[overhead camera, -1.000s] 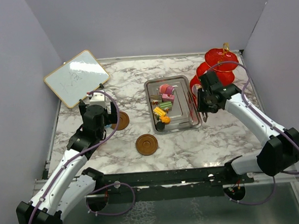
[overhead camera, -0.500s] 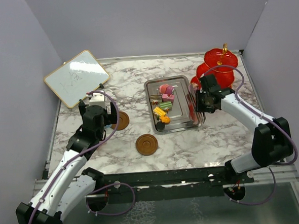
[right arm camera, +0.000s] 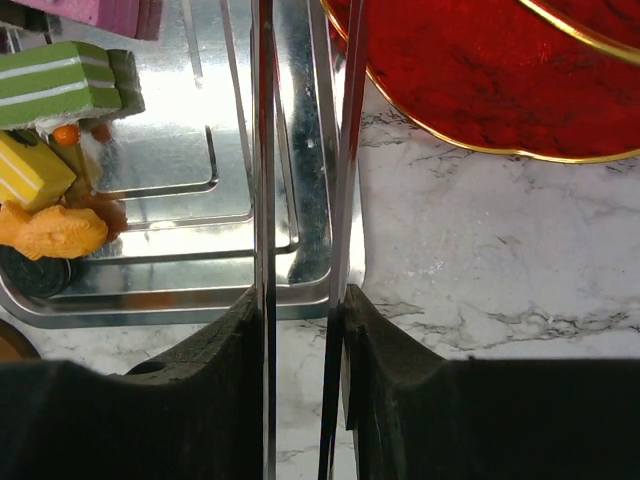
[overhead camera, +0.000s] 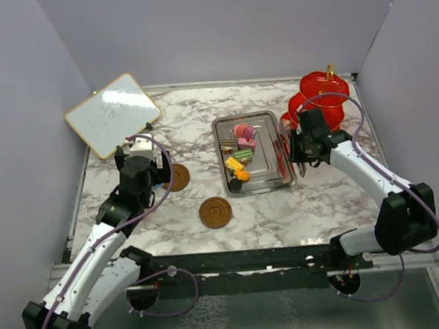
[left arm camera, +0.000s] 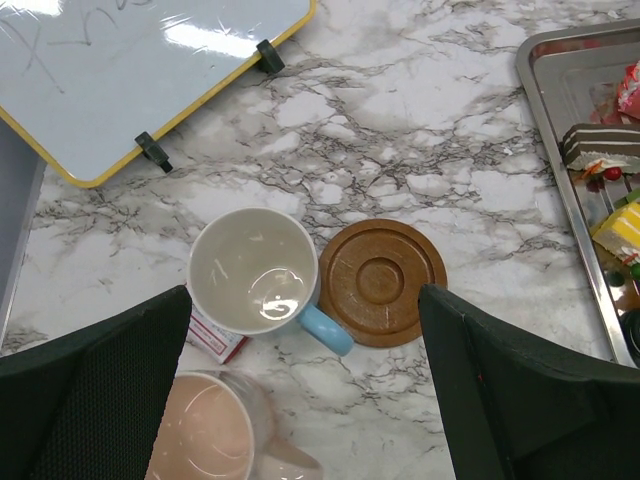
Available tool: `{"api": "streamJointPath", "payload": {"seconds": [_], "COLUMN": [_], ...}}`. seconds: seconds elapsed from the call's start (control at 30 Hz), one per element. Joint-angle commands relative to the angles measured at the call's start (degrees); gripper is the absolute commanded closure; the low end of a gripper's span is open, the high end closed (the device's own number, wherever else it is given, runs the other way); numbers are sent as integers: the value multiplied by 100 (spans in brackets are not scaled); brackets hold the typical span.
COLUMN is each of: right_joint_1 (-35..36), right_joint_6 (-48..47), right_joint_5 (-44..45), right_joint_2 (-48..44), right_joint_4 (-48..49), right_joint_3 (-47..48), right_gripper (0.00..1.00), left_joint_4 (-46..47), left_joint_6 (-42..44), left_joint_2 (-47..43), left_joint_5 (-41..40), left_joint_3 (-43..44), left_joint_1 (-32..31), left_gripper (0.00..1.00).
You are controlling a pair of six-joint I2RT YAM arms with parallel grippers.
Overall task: Serve the afternoon tea
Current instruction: Place the desert on the desert table.
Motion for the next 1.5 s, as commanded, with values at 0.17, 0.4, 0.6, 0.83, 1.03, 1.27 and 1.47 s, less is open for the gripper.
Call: {"api": "streamJointPath", "payload": {"seconds": [0.17,0.4,0.6,0.83,1.03,1.27,1.47], "right_joint_1": [-23,68,175,287,361,382,382], "right_joint_6": [-286,-311,-284,-242,-192,-236,-199], "right_joint_5": [312,745,1275,1423,1615,1987,1886], "right_joint_2": [-138,134,302,619,749,890,997], "right_joint_4": [-447,-854,-1098,-1113,-926,-751,-448], "right_joint_3": [379,676,985,1070,938,942,887], "right_gripper": [70,70,71,71,71,70,70], "left_joint_4": [-43,-84,-129,-149,-149,-147,-149], "left_joint_6": [43,31,18,26,17,9,0], "left_joint_2": [-146,-179,-213,-284,-308,-311,-290], "left_joint_5": [182,199,232,223,214,260,259], "left_joint_3": [201,219,250,264,252,259,263], "left_joint_1": [33,35,39,36,45,71,71], "left_gripper": [1,1,1,1,1,1,1]}}
